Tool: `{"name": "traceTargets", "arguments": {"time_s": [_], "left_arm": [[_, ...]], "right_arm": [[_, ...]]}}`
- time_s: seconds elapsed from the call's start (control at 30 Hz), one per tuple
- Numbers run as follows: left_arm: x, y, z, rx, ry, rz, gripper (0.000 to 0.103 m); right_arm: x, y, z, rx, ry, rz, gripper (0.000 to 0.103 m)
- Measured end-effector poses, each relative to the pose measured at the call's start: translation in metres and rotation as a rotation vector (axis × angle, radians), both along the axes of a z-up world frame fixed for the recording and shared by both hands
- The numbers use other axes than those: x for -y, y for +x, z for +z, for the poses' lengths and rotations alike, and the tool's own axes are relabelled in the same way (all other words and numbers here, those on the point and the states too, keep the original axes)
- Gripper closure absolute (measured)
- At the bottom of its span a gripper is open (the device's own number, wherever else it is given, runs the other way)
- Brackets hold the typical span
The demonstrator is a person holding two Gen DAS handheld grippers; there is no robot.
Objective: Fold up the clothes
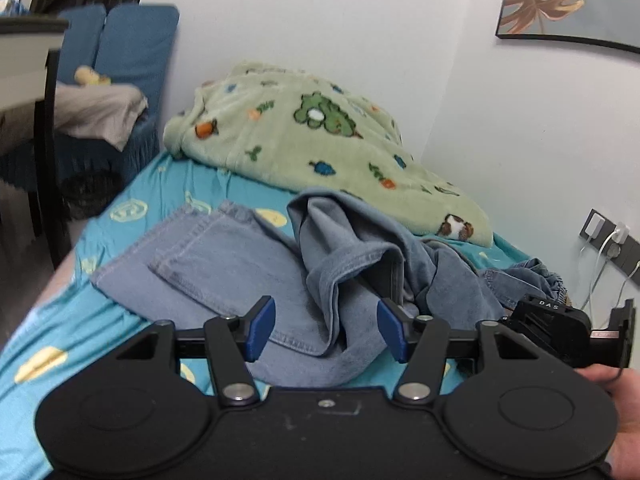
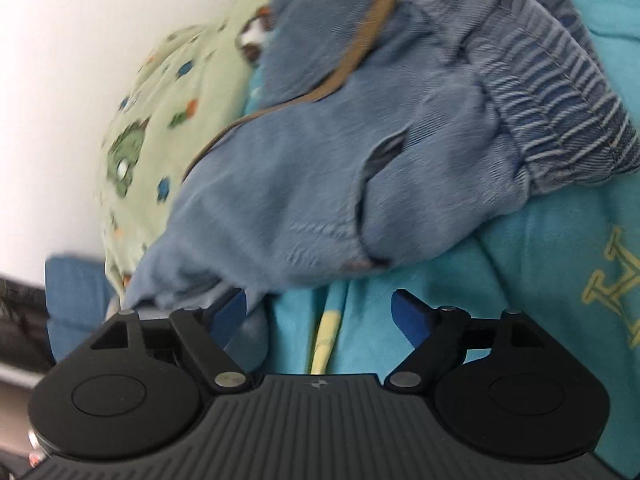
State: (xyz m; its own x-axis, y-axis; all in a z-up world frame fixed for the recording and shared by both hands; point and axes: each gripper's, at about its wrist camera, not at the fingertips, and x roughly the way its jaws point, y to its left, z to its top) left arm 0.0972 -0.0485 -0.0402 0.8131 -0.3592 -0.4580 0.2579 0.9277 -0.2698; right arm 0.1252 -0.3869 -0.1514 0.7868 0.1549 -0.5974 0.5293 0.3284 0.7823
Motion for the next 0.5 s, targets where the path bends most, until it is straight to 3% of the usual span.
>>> {"name": "traceTargets", "arguments": {"time_s": [0.17,0.27,0.3,0.5], "left_arm": [[-0.006,0.001,0.001,-0.012,-0.028,0.021,0.050],[-0.007,0.003,0.002,-0.017,-0.038,0.025,0.050],[-0.009,0.002,0.003,-0.015,-0.041,0.029,0.050],[-0.020,-0.003,0.009,-0.006,-0.065,0.068,0.051]], "right_arm": [[0.028,-0.015,0.002,0.018,-0.009,-0.170,0.033],[0.044,-0.022,0.003,-0.012,-0.010,-0.219,0.077],[0.047,-0.025,0.007,-0.011,-0.022,-0.231,0.085],[0.073,-0.042,0.069,0.127,-0.239,-0.269,0.093]]}}
